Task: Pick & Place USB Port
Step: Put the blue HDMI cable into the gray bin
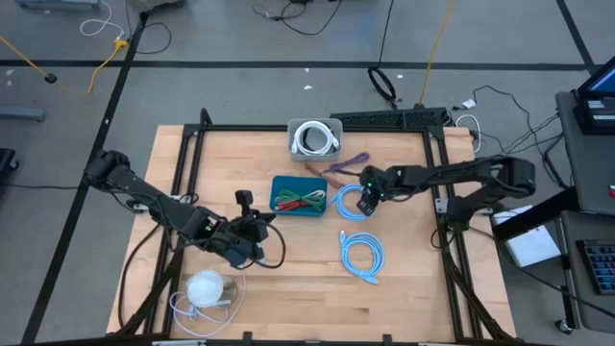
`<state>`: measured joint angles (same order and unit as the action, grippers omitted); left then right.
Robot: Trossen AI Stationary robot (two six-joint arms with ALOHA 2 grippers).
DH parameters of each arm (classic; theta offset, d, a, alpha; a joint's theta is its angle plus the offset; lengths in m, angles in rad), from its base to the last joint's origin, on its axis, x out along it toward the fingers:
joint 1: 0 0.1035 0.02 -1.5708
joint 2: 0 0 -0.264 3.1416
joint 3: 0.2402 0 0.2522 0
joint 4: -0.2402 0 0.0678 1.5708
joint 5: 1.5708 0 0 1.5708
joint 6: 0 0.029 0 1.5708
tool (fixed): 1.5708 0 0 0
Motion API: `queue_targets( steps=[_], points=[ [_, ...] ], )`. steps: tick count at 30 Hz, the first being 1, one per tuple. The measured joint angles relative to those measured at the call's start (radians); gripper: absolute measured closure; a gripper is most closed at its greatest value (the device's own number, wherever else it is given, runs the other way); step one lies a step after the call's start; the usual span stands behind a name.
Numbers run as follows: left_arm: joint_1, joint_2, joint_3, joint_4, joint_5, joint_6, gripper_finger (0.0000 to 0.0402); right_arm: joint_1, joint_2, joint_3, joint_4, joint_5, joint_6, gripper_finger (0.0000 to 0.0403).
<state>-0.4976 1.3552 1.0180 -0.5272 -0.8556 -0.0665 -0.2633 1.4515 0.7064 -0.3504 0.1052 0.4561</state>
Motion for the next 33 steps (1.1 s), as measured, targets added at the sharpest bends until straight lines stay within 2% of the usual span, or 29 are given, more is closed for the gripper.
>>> queue_targets(
  steps=[7,10,14,15,19,24,27,30,33],
  points=[
    [0.0,0.0,0.0,0.0,0.0,0.001,0.038,0.031,0.086,0.002,0.029,0.035,0.024,0.0216],
    [0.0,0.0,0.0,-0.001,0.0,0.001,0.038,0.047,0.09,0.001,0.028,0.092,0.055,0.0264],
    [0.0,0.0,0.0,-0.001,0.0,0.001,0.038,0.059,0.079,0.0,-0.003,0.119,0.085,0.0368],
    [0.0,0.0,0.0,-0.001,0.0,0.001,0.038,0.065,0.077,0.0,-0.009,0.112,0.096,0.0383],
    [0.001,0.0,0.0,-0.004,-0.007,-0.013,0.038,0.117,0.038,-0.001,-0.035,0.202,0.158,0.0392],
    [0.028,0.0,-0.036,0.012,-0.011,-0.035,0.038,0.231,-0.076,-0.008,-0.055,0.425,0.236,0.0396],
    [0.059,0.0,-0.072,0.063,-0.063,-0.051,0.038,0.312,-0.16,-0.005,-0.052,0.587,0.291,0.0396],
    [0.097,0.0,-0.116,0.175,-0.13,-0.052,0.038,0.402,-0.229,-0.005,-0.031,0.754,0.323,0.0396],
    [0.135,-0.012,-0.174,0.385,-0.171,-0.056,0.038,0.491,-0.265,-0.005,0.01,0.943,0.334,0.0397]
  ],
)
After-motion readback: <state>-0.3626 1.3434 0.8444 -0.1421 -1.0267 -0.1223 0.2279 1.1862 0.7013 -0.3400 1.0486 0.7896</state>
